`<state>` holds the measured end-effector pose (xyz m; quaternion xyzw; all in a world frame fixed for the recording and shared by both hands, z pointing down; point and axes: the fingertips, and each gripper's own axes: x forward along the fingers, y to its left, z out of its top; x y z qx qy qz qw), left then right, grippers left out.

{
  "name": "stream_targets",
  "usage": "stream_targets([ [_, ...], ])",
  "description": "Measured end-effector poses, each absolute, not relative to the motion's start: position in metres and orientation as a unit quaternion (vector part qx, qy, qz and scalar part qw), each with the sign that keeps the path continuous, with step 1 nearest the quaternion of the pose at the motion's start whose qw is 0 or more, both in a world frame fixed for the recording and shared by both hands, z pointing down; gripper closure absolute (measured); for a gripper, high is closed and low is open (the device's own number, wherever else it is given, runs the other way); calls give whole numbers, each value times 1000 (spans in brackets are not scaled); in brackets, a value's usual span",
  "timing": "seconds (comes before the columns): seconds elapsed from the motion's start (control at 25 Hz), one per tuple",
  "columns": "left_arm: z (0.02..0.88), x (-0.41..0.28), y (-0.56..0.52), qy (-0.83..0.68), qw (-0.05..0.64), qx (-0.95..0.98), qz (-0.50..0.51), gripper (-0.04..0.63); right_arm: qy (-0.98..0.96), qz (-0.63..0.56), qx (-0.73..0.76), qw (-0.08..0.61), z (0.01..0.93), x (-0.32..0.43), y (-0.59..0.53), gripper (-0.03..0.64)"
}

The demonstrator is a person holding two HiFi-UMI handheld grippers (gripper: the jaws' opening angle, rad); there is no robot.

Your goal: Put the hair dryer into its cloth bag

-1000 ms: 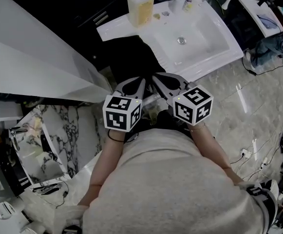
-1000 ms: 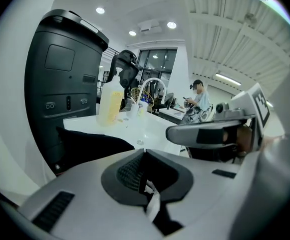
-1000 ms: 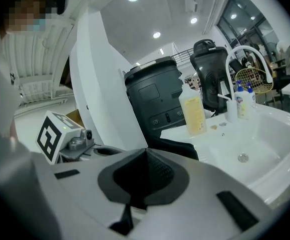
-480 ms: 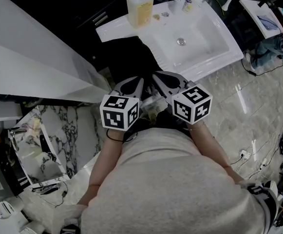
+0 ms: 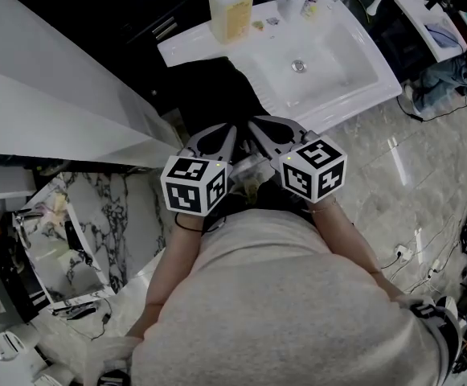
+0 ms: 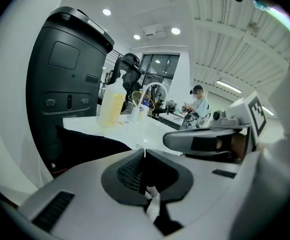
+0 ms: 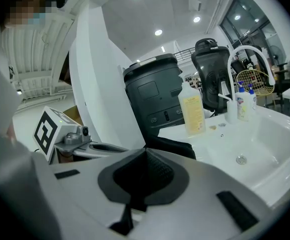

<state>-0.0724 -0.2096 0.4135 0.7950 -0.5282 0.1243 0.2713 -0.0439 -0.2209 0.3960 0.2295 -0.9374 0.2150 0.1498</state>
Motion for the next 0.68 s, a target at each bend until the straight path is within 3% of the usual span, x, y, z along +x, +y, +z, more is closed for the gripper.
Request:
stream_targets([
  [0.68,411,-65,-208,-519,267,806,102,584,-935,220,233,151,402,-39,-224,618],
])
